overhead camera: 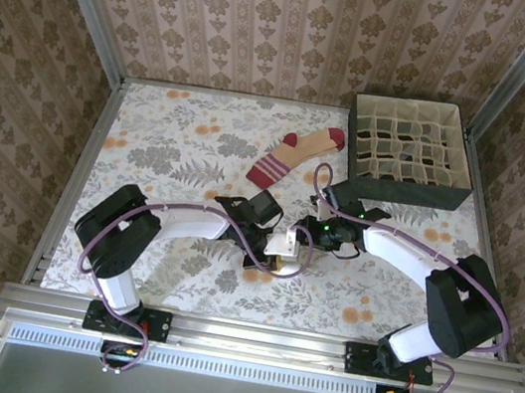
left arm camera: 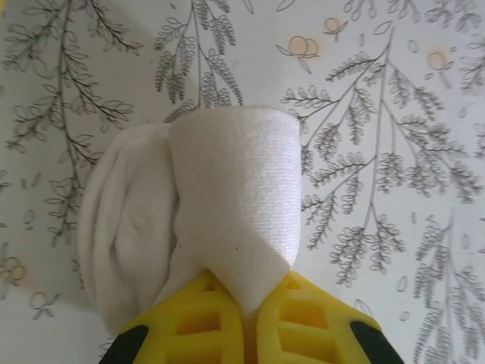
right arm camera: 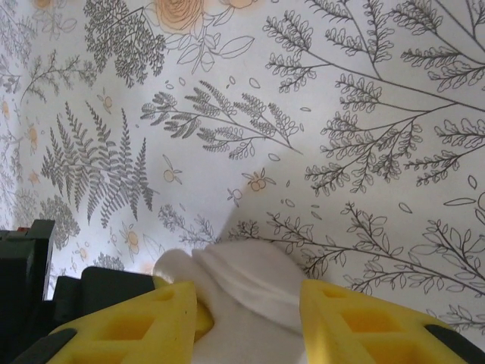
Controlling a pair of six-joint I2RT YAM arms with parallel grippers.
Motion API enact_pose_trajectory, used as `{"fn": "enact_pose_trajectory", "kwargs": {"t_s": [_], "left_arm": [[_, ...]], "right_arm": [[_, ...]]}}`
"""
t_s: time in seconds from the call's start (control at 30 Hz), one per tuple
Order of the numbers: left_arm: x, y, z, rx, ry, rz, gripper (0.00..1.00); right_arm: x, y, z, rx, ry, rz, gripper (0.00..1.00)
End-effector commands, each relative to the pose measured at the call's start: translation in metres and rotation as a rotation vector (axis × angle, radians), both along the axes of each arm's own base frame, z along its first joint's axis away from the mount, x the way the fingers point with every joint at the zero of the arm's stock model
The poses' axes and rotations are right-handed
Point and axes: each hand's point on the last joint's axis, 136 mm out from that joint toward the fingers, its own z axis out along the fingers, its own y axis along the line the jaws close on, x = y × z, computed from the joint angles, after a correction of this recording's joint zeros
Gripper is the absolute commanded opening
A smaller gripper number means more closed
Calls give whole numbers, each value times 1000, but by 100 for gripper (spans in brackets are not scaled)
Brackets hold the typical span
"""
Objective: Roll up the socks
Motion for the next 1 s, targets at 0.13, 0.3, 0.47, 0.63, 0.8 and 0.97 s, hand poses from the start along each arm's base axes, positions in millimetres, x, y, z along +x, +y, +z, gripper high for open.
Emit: {"fn": "enact_pose_trajectory", "kwargs": {"t_s": [0.13,0.3,0.47,0.63,0.8,0.97], "left_arm": [[11,18,-24,118,163,167,0],[12,16,-30,122,173,181,0],[11,17,-34,133,179,181,1],[12,16,-33,132,169,175,4],[9,16,-34,131,163,156,5],[6,16,-36,150,199,162,5]], "right_arm": [[-47,2,-26,-13,149,56,41],[-57,-1,-24,-8,145,27,41],[-67,-7,-29,-18,145,13,42],[-66,-4,-36,-17,161,19,41],[-64,-2,-37,-39,156,29,41],[-60,-9,-21,-55,57,21,40]]}}
